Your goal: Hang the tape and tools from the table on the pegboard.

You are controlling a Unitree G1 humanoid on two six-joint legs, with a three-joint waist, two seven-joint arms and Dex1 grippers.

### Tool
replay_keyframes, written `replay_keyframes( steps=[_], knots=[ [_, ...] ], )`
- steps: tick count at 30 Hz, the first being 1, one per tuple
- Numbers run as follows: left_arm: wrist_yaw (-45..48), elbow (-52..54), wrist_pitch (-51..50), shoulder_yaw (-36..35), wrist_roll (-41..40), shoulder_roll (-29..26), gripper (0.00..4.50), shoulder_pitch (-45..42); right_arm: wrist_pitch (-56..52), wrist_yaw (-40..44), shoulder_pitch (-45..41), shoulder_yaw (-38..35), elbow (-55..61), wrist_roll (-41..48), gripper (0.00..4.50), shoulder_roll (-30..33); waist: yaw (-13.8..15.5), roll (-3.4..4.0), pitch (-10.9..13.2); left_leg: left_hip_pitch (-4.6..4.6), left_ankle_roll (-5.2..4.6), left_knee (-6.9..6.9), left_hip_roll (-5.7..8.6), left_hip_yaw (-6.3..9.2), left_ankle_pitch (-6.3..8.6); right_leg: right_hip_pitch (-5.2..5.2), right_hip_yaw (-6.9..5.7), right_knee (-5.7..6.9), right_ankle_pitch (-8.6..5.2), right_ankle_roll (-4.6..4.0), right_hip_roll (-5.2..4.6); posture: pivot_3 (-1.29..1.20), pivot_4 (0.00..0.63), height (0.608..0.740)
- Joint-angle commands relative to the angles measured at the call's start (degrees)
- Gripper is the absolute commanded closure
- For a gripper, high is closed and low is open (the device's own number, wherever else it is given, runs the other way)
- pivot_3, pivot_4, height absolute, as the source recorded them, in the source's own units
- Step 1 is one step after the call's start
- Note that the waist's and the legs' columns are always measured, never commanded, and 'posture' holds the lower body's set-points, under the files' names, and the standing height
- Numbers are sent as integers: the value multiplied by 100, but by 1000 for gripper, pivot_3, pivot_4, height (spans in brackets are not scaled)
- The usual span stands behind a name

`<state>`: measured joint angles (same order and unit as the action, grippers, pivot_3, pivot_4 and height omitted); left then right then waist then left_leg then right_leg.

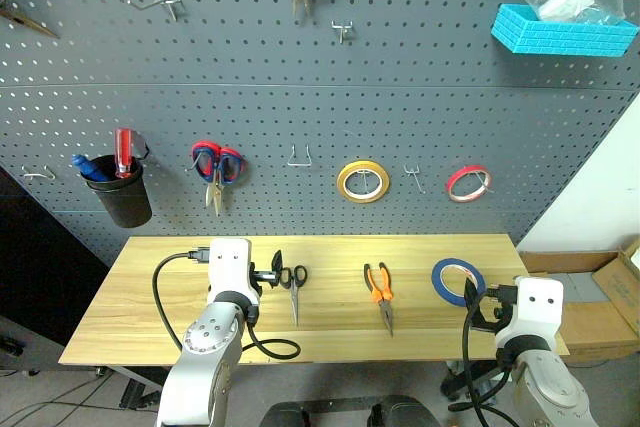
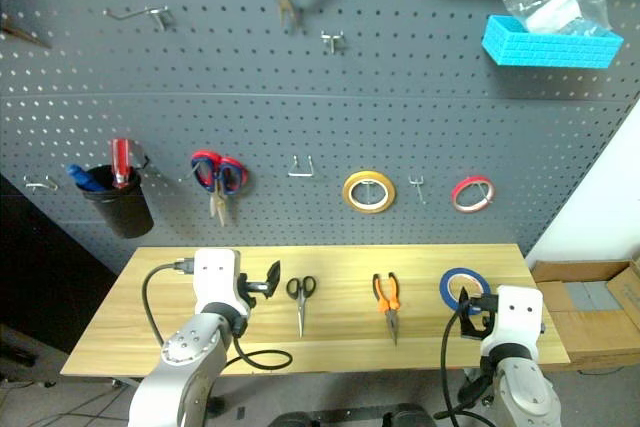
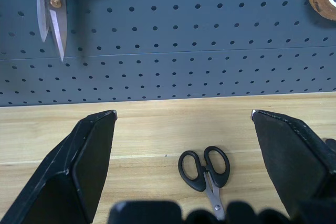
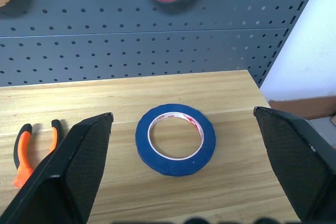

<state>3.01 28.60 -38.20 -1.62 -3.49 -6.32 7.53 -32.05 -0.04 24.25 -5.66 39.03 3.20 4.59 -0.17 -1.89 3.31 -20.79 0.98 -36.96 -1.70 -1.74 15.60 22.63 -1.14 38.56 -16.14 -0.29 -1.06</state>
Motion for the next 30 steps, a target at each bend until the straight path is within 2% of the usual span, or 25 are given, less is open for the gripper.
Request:
replay_keyframes(
  steps=[1, 4, 8, 11, 16, 18, 22, 30],
  knots=[
    [233, 150, 94, 34, -153, -76, 69, -188, -54, 94, -83, -69, 182, -65, 69, 187, 0, -1, 2, 0, 0, 0, 0, 0, 0, 0, 0, 0, 0, 0, 0, 11, 28, 740],
    [696, -42, 190, 110, -354, -292, 69, -515, -193, 240, -179, -29, 104, -176, 69, 513, 1, -5, 20, 1, -1, -4, 1, 0, -1, 0, 0, 2, 0, 1, 0, 13, 36, 740],
    [1407, -903, 214, 85, -633, -674, 69, -1723, -317, 629, -946, -65, -660, -338, 69, 1300, 2, -3, 60, 7, -5, -11, 8, 4, -3, -11, -1, 2, -1, -3, 3, 6, 48, 740],
    [2368, -1757, 457, 694, -649, -989, 69, -2645, -421, 1032, -1934, 43, -1651, -342, 69, 1856, -15, -5, 113, 14, -19, -15, 20, 8, -13, -23, 9, -3, -1, -8, 21, 4, 58, 740],
    [3240, -2739, 962, 1225, -596, -1062, 69, -3461, -449, 1342, -2900, 49, -2610, -286, 69, 2135, -25, 0, 137, -4, -21, 7, 14, -3, -12, -26, 41, -44, 16, 18, 55, -3, 73, 740],
    [3609, -3072, 1073, 1393, -652, -1011, 69, -3691, -529, 1531, -3194, 115, -2960, -267, 69, 2230, -25, 3, 142, -11, -18, 9, 4, 1, -4, -9, 44, -58, 20, 7, 70, -4, 76, 740],
    [4109, -3504, 1434, 1810, -452, -988, 69, -3914, -584, 1852, -3531, 216, -3390, -249, 69, 2396, -19, 10, 152, -88, -19, 3, 6, -2, 5, 65, 55, -56, 32, -11, 67, -15, 105, 740],
    [4542, -4180, 2094, 2380, -146, -660, 69, -4063, -1067, 2391, -3806, 312, -3644, 14, 69, 2464, -20, 45, 418, -94, -40, -15, 12, -5, 16, 64, 57, -55, 41, 5, 58, -33, 178, 740]
  ],
)
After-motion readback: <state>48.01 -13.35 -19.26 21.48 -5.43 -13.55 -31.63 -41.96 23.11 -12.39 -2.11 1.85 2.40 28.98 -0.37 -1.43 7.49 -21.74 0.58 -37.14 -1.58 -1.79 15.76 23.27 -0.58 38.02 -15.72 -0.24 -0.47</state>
